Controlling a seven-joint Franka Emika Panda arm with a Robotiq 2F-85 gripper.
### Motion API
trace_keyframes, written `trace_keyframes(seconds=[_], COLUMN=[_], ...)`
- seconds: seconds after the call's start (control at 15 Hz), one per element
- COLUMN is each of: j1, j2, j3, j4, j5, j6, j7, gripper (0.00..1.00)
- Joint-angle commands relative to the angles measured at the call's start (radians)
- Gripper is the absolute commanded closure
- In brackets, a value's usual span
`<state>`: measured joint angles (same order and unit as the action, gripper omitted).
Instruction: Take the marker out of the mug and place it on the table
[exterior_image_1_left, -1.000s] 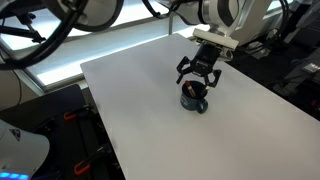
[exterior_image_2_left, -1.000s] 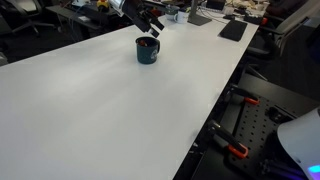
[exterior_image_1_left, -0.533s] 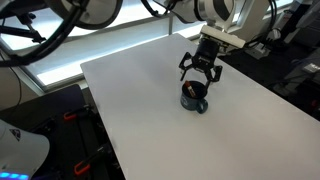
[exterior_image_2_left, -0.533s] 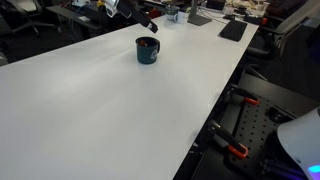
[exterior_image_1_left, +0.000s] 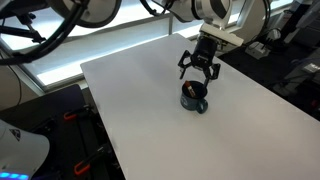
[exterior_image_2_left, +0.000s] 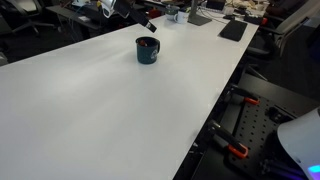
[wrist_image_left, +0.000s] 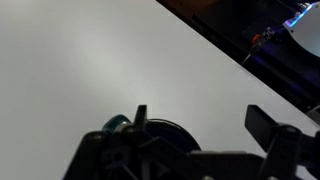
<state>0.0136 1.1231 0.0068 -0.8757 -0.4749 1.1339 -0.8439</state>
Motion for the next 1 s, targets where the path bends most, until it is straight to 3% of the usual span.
trace_keyframes(seconds=[0.0, 0.93], j1=[0.003, 0.073], j2=[0.004, 0.105], j3=[-0.001, -0.024], j4=[0.003, 0.044], j5=[-0.004, -0.049], j6=[-0.005, -0.025], j7=[-0.004, -0.274], gripper=[0.00, 0.00])
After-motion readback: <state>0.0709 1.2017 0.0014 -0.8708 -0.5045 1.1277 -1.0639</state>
